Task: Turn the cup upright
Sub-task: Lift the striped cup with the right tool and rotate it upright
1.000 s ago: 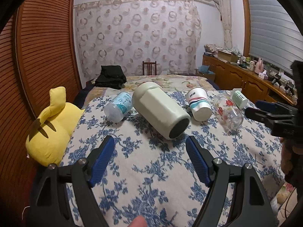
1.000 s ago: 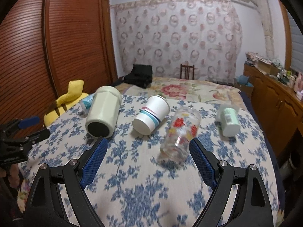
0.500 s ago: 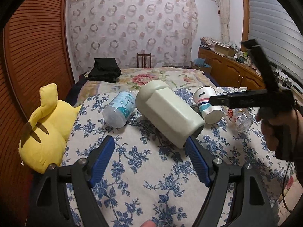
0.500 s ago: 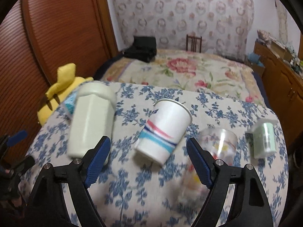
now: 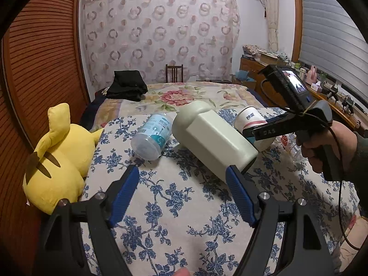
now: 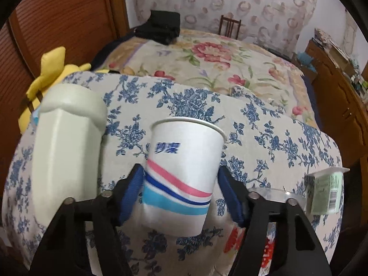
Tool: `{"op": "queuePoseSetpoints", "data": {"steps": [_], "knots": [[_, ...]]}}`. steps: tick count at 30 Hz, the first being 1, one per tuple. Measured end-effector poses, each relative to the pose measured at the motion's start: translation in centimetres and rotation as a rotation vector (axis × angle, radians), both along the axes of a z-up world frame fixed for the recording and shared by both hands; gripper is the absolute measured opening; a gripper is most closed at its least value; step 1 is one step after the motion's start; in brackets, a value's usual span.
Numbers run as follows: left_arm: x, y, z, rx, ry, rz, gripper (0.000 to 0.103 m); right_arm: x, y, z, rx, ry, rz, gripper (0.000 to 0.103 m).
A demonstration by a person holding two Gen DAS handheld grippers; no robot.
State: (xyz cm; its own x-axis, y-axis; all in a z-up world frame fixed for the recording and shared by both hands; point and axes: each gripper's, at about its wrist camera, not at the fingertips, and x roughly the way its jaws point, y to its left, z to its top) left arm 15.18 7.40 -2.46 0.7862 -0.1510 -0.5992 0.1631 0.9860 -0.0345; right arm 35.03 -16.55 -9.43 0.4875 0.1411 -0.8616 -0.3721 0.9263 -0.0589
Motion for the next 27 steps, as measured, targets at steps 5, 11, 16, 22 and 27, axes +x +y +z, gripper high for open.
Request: {"op": "queuePoseSetpoints", "data": {"steps": [5,11,16,22,27], "knots": [[-0.5,-0.2,-0.1,-0.001,0.003,0.003,0.078,-0.4,0.5,0.1,-0.029,-0.016,0.039,0.058],[-1.7,-0.9,-0.2,0.009,-0.001,0.013,0.078,-2.0,-0.9,1.3,0.010,-0.064,0.052,0.054],[-3.1,-1.8,0.1,0.014,-0.015,0.016,0.078,-5.4,-2.5,3.4,0.072,-0.098,0.079,0.054],[-5.0,-2.7,0.1,0.014,-0.021,0.017,0.078,-11.5,-3.8,4.5,0.146,-0.105,0.128,0.054],[-6.6,-3.2,-0.1,0.000,-0.019,0.015,0.078,-15.4,-4.4,3.2,0.210,-0.063,0.142,0.055]]}}
